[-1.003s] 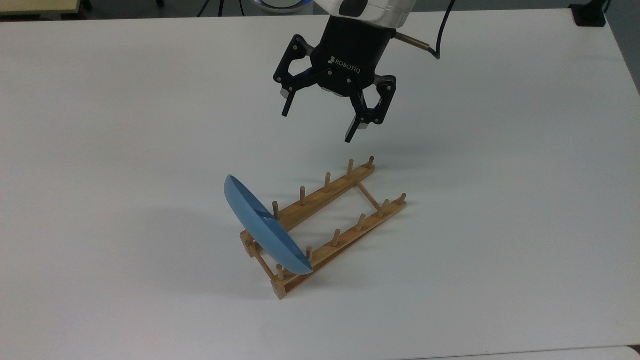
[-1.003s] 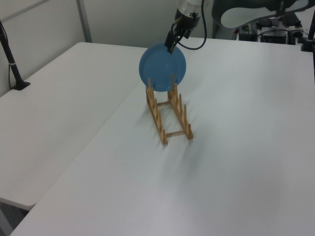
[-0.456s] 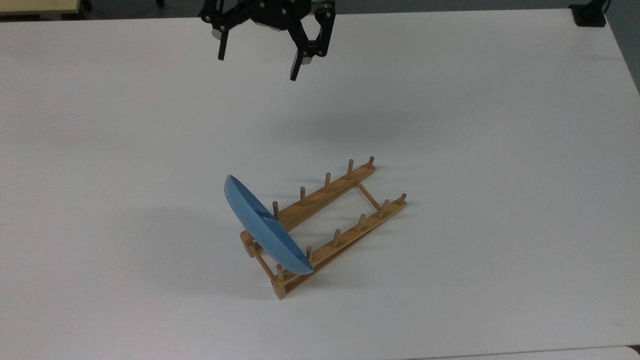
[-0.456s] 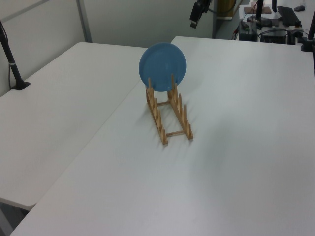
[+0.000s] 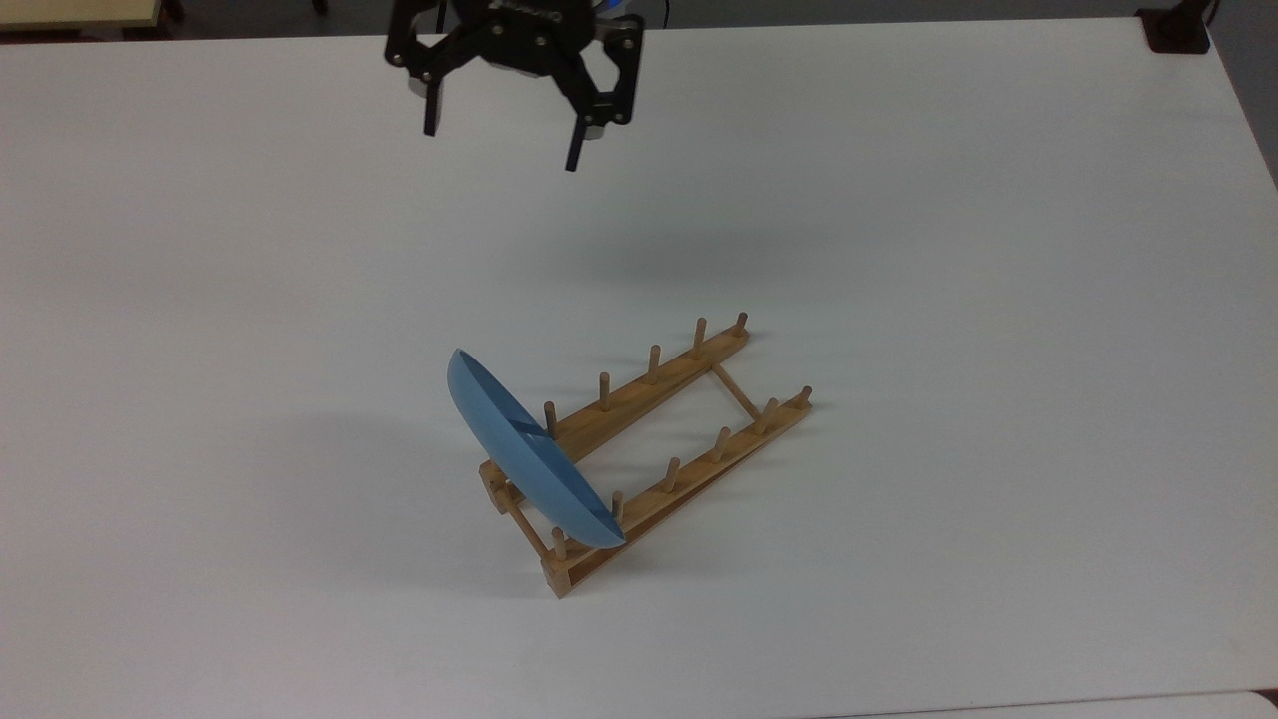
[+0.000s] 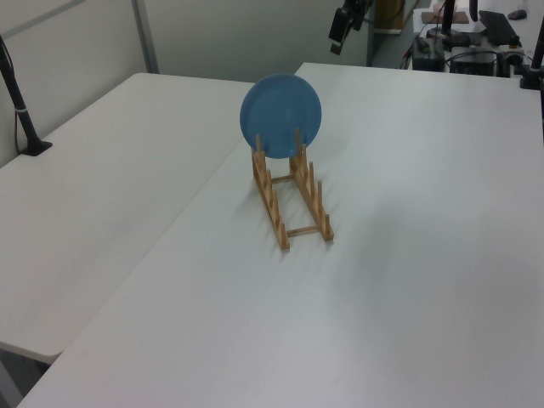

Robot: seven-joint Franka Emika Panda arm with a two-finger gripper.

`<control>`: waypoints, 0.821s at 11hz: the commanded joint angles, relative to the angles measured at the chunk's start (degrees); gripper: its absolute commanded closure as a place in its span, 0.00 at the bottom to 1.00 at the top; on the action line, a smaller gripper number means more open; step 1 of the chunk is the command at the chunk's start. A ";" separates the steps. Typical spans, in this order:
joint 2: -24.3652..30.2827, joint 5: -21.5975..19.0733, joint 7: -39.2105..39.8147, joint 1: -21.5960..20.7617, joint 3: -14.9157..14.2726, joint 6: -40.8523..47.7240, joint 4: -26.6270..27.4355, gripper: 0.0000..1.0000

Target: Place plate in plate rack

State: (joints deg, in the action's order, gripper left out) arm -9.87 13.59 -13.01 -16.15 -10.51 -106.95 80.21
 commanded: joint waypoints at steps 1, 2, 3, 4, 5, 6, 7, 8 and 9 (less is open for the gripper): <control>1.35 -13.71 9.46 6.37 1.10 2.52 1.26 0.00; 1.61 -17.68 12.10 7.87 1.10 5.32 1.52 0.00; 1.96 -20.24 15.00 8.93 1.02 8.13 2.31 0.00; 2.22 -20.53 16.33 9.20 1.02 10.16 4.14 0.00; 2.49 -20.27 16.26 8.94 1.02 10.27 6.07 0.00; 2.66 -19.92 16.17 8.68 0.67 10.27 7.40 0.00; 2.66 -19.65 16.00 8.68 0.14 10.62 7.76 0.00; 2.49 -19.56 15.82 8.33 -0.73 11.06 7.76 0.00; 2.40 -19.48 15.65 7.98 -1.70 11.06 7.68 0.00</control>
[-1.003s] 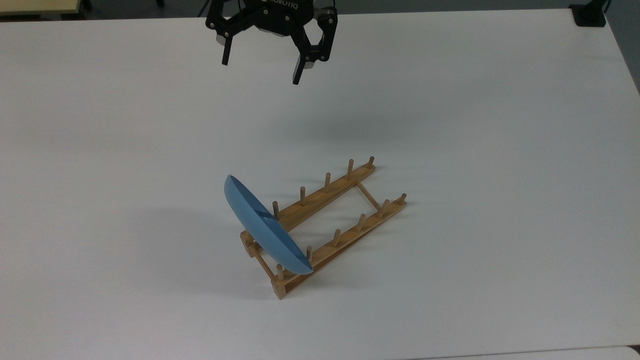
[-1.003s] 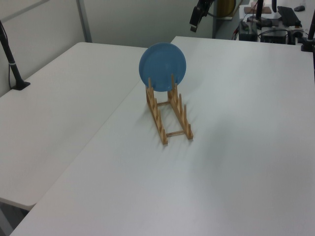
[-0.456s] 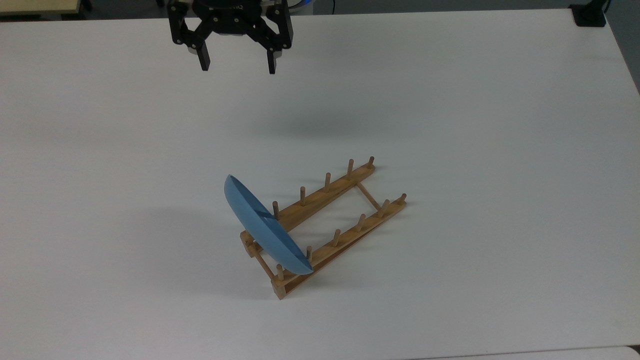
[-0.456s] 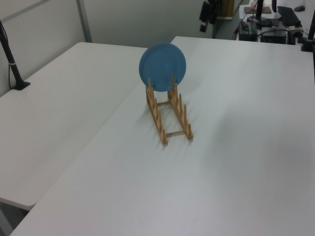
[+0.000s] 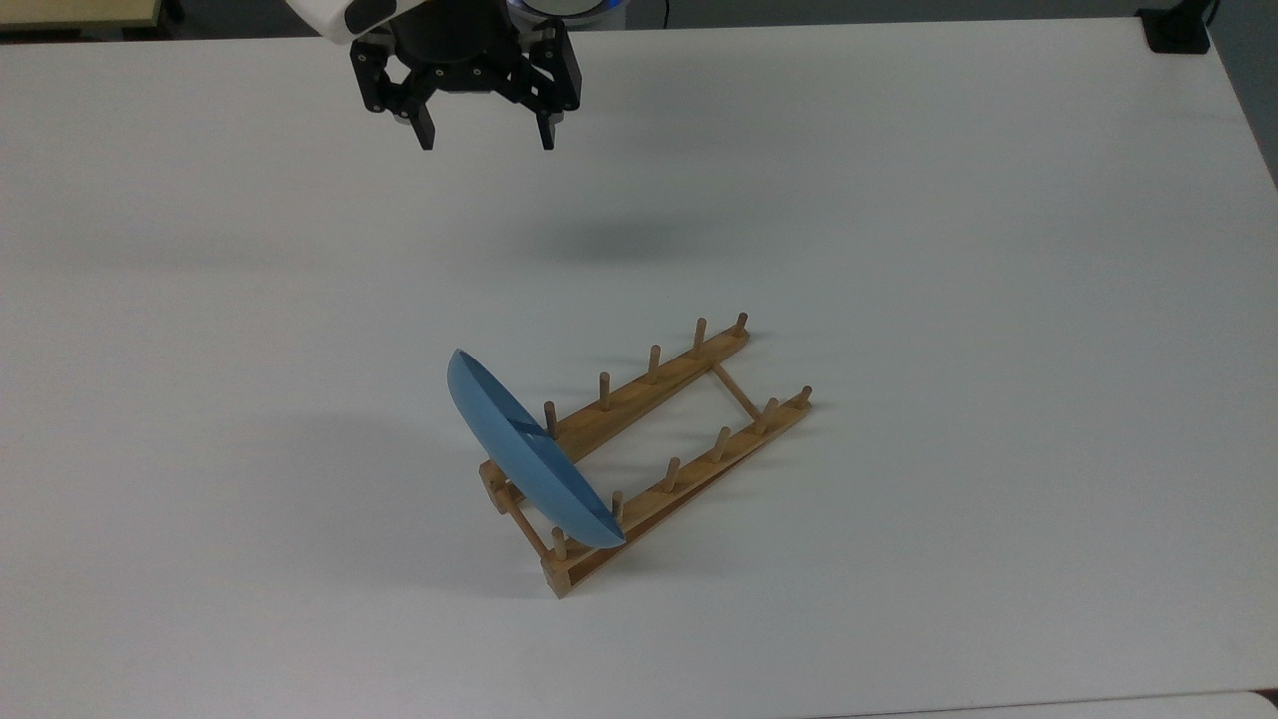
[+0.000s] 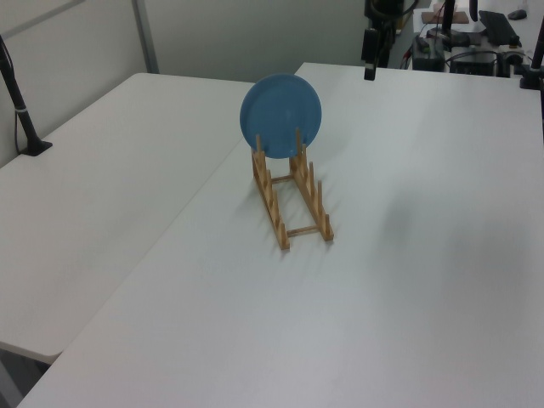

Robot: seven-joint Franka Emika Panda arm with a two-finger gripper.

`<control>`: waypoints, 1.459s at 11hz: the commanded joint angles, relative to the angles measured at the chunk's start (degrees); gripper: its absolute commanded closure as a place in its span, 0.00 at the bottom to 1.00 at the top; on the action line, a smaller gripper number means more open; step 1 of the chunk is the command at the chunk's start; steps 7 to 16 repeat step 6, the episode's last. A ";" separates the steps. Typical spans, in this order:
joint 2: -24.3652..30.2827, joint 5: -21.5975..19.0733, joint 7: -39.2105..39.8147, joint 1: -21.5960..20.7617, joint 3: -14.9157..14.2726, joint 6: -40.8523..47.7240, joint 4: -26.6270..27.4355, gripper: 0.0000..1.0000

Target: Place plate in plate rack

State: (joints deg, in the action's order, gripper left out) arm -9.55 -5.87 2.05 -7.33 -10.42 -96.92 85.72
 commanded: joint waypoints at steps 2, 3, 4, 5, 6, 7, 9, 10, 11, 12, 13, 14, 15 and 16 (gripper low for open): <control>1.99 2.34 0.15 -2.42 -3.89 1.38 1.82 0.00; 1.90 2.88 -1.07 -2.60 -4.34 1.38 1.65 0.00; 1.73 3.15 -2.04 -2.69 -4.34 1.29 1.47 0.00; 1.73 3.58 -2.31 -2.78 -4.34 1.29 1.47 0.00; 1.90 3.67 -2.31 -2.86 -4.34 1.38 1.38 0.00; 1.90 3.67 -2.31 -2.86 -4.34 1.38 1.38 0.00; 1.90 3.67 -2.31 -2.86 -4.34 1.38 1.38 0.00; 1.90 3.67 -2.31 -2.86 -4.34 1.38 1.38 0.00; 1.90 3.67 -2.31 -2.86 -4.34 1.38 1.38 0.00; 1.90 3.67 -2.31 -2.86 -4.34 1.38 1.38 0.00; 1.90 3.67 -2.31 -2.86 -4.34 1.38 1.38 0.00; 1.90 3.67 -2.31 -2.86 -4.34 1.38 1.38 0.00; 1.90 3.67 -2.31 -2.86 -4.34 1.38 1.38 0.00; 1.90 3.67 -2.31 -2.86 -4.34 1.38 1.38 0.00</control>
